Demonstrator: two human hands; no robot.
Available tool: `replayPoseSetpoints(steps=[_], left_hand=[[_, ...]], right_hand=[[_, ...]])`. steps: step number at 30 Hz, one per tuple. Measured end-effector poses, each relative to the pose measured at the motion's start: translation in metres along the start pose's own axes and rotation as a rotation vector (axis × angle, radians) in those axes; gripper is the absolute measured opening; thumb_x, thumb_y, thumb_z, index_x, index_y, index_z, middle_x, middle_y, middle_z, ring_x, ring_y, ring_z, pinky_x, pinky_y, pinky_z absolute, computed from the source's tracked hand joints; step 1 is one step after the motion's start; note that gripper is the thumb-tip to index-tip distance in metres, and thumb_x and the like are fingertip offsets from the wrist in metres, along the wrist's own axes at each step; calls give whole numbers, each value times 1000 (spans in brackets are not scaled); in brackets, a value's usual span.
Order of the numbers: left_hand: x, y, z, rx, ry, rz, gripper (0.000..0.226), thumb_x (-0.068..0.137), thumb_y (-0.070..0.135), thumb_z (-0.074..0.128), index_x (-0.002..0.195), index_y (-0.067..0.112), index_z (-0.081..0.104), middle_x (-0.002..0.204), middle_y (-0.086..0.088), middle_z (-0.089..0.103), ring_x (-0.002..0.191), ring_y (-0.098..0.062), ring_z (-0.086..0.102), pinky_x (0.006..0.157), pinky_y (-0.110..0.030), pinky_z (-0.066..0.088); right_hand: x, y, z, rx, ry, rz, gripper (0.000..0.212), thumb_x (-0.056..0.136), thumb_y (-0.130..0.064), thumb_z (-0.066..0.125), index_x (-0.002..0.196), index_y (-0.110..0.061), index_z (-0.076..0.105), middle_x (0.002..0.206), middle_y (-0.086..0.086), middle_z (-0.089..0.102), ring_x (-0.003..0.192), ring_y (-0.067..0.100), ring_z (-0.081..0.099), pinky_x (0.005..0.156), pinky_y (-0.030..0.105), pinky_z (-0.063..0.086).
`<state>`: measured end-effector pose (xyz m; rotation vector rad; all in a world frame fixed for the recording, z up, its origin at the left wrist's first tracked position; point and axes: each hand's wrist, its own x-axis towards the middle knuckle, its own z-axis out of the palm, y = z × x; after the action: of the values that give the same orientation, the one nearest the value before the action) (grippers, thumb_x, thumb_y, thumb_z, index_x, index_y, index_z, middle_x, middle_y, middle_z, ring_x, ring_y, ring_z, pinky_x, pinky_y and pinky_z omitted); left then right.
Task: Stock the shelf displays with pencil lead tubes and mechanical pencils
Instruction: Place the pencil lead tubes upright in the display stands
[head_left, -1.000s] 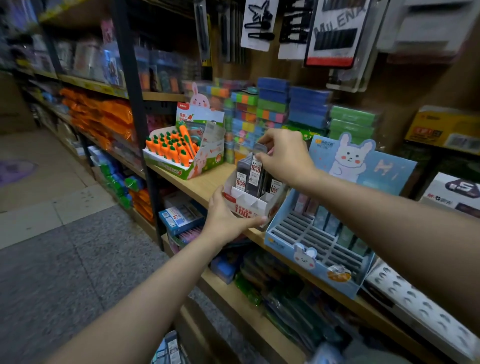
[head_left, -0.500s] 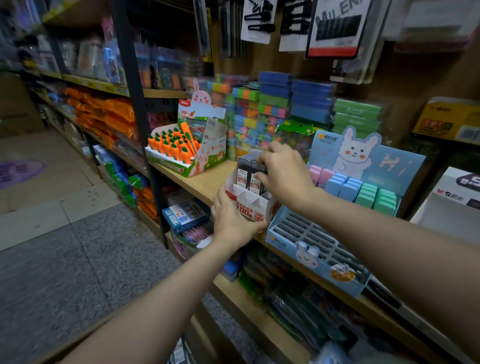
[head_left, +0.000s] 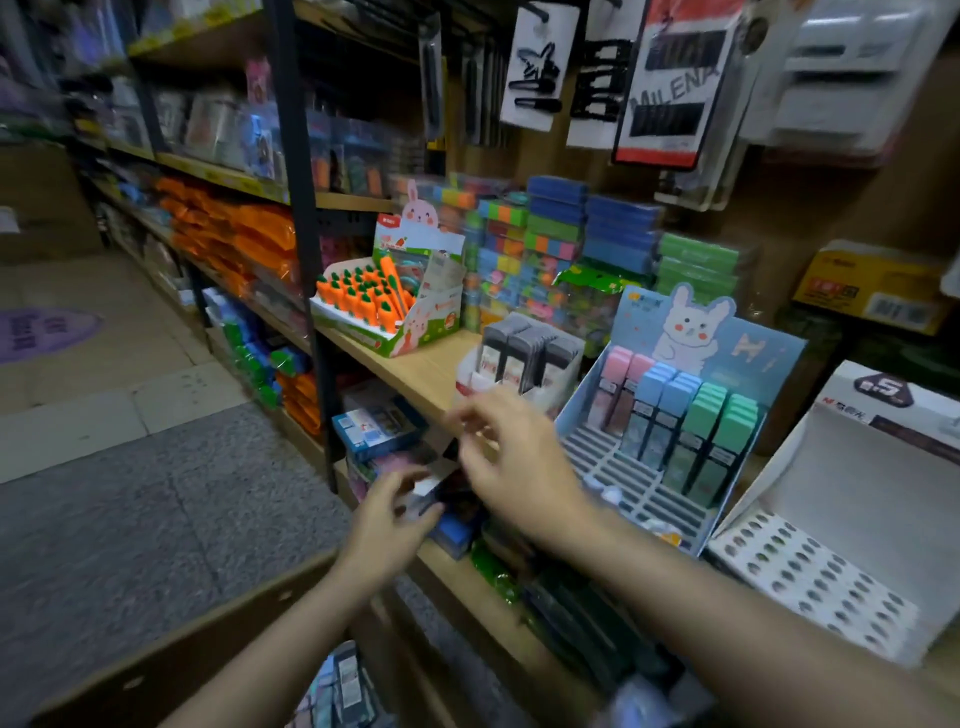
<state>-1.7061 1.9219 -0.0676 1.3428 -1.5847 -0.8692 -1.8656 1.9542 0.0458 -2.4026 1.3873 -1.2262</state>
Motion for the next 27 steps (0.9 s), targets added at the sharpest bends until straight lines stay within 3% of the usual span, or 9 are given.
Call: replayPoseSetpoints(steps=[4,6,9,11,15,19,21,24,27], left_hand=[[-75,-76,-21,15,71,-254,18,85,-6,65,91,10,69,95,-8,71,97,-26,66,92,-38,51],[-113,-113,-28,49,119,-419,15,83,-10,63,90,2,70,93,-14,70,97,-32,65,86,-30,49],[-160,-171,-32,25,146,-655,14,82,-13,60,91,-6,68,98,-25,69,100,-39,64,91,-38,47],[-183,-204,-32,-18,187,-780,13,82,-11,62,90,-3,67,100,-28,68,101,-42,63,93,-43,47],[-213,-243,-24,-33,238,-966,17,81,-1,72,97,-1,67,98,-21,70,101,-37,65,94,-40,49],[-227,-250,-13,46,310,-1059,29,76,2,74,105,1,66,103,-17,69,101,-33,64,92,-37,51],[-236,-248,-8,120,346,-1095,35,76,3,72,110,3,64,113,-17,64,107,-33,60,97,-36,48],[-245,-244,2,229,365,-1119,40,80,6,67,119,6,58,125,-16,53,115,-32,52,99,-29,37],[-248,-247,12,299,352,-1079,48,79,2,70,125,6,53,129,-16,50,117,-33,49,101,-33,37]], right_hand=[[-46,-19,79,-32,-447,10,19,87,-16,56,102,-16,68,106,3,63,101,21,60,88,37,49],[-72,-19,112,-112,-631,70,24,90,-17,54,110,-15,68,113,8,64,107,25,59,92,36,46],[-110,-7,149,-143,-890,200,28,91,-15,56,117,-8,65,121,13,64,115,28,57,96,33,42],[-128,2,168,-181,-937,261,26,94,-15,56,116,-6,65,120,12,65,114,27,59,94,32,43],[-142,10,212,-175,-821,238,28,92,-14,54,119,-14,62,119,10,59,110,28,58,93,35,46],[-166,12,260,-151,-972,314,39,92,-17,53,131,-13,53,131,11,49,118,33,52,97,38,46],[-187,17,277,-205,-1042,404,53,93,-23,52,143,-14,39,145,12,36,132,33,39,107,38,38],[-219,26,290,-354,-1180,475,92,88,-28,66,156,-18,6,161,16,-2,149,35,3,121,42,16],[-238,33,294,-355,-1206,554,92,92,-32,59,156,-18,-5,161,17,-15,150,34,-7,122,42,8]])
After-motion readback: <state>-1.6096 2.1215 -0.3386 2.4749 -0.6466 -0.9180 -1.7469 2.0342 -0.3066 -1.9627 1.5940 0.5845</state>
